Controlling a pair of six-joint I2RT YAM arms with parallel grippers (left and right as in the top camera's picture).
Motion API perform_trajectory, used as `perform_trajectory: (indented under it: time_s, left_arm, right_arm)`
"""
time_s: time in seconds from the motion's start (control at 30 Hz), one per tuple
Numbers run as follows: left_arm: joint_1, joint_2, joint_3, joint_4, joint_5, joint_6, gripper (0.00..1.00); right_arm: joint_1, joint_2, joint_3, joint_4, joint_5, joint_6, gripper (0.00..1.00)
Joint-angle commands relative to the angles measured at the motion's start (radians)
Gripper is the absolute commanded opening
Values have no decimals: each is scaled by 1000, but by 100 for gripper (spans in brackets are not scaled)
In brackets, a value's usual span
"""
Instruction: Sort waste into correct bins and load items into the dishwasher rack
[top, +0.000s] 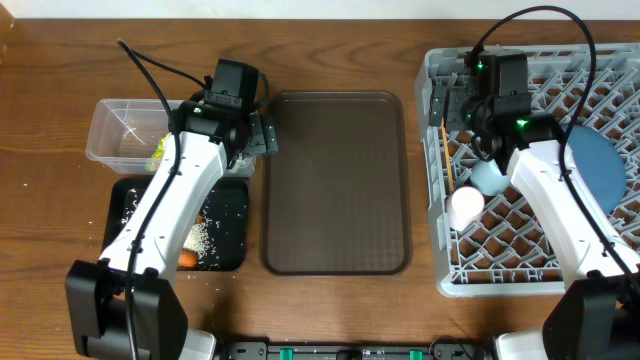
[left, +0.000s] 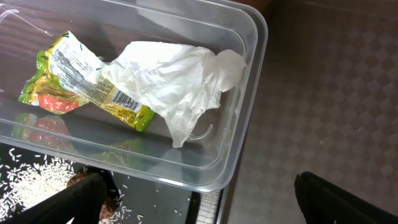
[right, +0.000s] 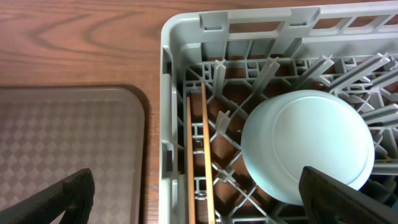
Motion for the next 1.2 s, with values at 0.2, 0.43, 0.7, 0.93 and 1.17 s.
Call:
perform_trajectory:
  time_s: [0.2, 0.43, 0.7, 0.93, 1.17]
  left_arm:
    - [2, 12, -5, -3, -12, 13, 98]
    - [3, 12, -5, -3, -12, 13, 98]
    - [3, 12, -5, -3, -12, 13, 98]
    - [2, 12, -5, -3, -12, 13, 98]
    - [2, 12, -5, -3, -12, 13, 98]
  right_arm:
    - [-3, -50, -4, -20, 34, -4, 99]
    - [-4, -261, -31, 117, 88, -5, 99]
    - [-4, -603, -258, 336, 95, -50, 99]
    - [-20, -973, -689, 499, 90, -99, 99]
    - [-100, -1306, -1104, 645, -22, -97, 99]
